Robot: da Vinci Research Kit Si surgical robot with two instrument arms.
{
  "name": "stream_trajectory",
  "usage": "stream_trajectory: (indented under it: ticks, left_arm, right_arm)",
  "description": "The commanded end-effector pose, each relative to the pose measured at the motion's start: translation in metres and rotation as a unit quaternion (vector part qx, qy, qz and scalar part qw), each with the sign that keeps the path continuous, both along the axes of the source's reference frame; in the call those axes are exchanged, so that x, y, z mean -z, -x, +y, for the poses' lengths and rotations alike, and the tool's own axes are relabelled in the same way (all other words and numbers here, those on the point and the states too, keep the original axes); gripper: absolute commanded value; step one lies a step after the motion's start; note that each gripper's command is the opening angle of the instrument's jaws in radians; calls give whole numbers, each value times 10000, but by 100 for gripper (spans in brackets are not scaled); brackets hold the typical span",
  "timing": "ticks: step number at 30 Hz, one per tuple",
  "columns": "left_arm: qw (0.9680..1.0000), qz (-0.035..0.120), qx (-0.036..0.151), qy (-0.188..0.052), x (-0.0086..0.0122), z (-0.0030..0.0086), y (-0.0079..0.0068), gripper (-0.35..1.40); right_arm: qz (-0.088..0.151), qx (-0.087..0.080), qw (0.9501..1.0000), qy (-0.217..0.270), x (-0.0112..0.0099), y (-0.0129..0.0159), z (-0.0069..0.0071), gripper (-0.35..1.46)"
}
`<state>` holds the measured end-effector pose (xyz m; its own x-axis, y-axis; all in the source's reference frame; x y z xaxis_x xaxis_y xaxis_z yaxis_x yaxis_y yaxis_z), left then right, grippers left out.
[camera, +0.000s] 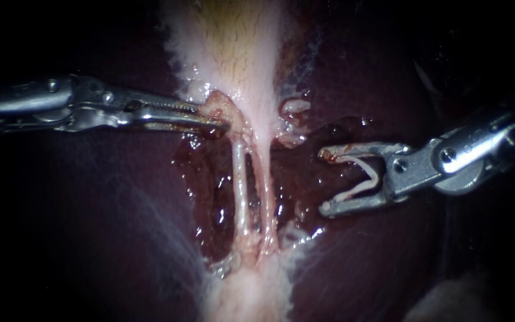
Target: Grabbing gallbladder
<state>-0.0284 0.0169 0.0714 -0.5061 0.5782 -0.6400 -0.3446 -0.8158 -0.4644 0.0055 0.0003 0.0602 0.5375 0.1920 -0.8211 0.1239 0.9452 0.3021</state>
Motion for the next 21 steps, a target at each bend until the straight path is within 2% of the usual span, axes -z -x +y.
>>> stream_trajectory:
  ticks: [1,7,11,18,21]
  left_arm:
    - [10000,32,-12,-5,2,-1,0,-35]
    - [10000,74,-14,-44,19,-3,-4,-35]
    - [9999,66,-7,-84,41,0,-11,-35]
    - [9998,62,163,-127,91,14,-26,-35]
    - [9997,49,208,-116,97,18,-32,-35]
  right_arm:
    - [0,-2,10000,-1,0,0,0,49]
    - [0,-2,10000,-1,0,0,0,49]
    - [-1,-3,10000,0,-1,0,0,49]
    - [-1,-3,10000,0,-1,1,1,49]
    - [-1,-2,10000,0,-1,1,1,49]
